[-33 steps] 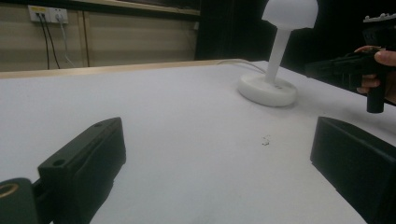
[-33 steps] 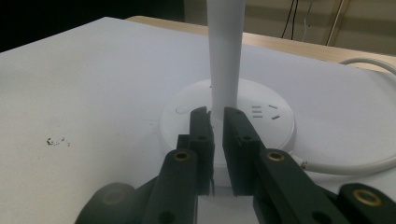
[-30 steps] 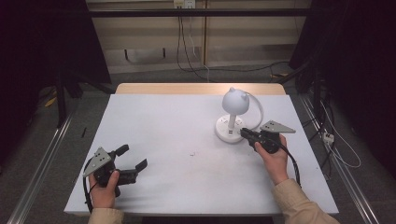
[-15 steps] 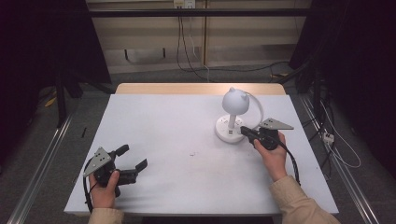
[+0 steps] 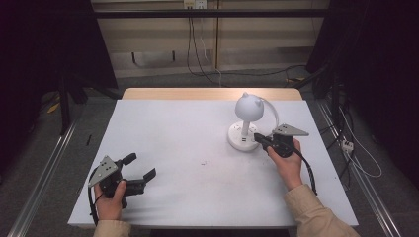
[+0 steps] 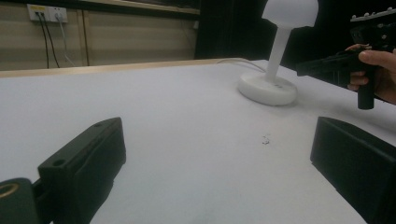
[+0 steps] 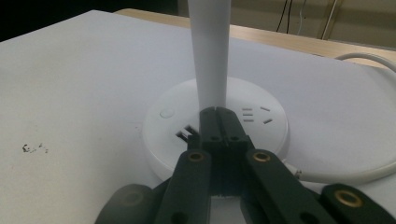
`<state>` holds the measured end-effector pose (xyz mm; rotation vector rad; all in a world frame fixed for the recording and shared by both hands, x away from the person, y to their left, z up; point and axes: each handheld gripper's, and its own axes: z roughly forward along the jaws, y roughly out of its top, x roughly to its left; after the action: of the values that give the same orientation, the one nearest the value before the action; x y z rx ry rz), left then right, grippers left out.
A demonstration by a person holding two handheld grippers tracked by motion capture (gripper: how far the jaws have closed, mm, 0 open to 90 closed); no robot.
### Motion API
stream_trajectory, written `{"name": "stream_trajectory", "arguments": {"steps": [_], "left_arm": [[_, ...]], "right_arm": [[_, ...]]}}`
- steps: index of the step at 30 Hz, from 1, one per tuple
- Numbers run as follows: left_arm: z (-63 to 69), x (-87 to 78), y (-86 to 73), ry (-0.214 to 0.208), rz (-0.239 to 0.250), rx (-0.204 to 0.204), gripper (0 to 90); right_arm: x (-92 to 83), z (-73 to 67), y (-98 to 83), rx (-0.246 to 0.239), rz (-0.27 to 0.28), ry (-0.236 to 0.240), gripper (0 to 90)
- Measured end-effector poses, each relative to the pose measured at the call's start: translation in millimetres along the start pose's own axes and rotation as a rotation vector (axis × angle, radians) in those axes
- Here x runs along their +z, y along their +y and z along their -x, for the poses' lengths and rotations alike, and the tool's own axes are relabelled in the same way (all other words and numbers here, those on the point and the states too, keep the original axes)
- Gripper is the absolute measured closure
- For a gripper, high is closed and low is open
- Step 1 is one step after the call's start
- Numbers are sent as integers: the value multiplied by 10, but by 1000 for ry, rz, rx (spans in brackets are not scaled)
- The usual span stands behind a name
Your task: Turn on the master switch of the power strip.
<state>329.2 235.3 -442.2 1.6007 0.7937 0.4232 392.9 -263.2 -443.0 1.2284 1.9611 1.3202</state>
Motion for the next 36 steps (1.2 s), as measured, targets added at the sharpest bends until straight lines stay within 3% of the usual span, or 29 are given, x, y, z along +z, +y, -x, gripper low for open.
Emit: {"name": "stream_trajectory", "arguments": {"steps": [27,36], "left_arm": [[15,9,0,-1,-4,3,31],[16,4,0,0,-1,1,31]], "right_arm": [[23,73,-1,13,-12,-13,900],[64,42,24,4,-19,-7,900]]}}
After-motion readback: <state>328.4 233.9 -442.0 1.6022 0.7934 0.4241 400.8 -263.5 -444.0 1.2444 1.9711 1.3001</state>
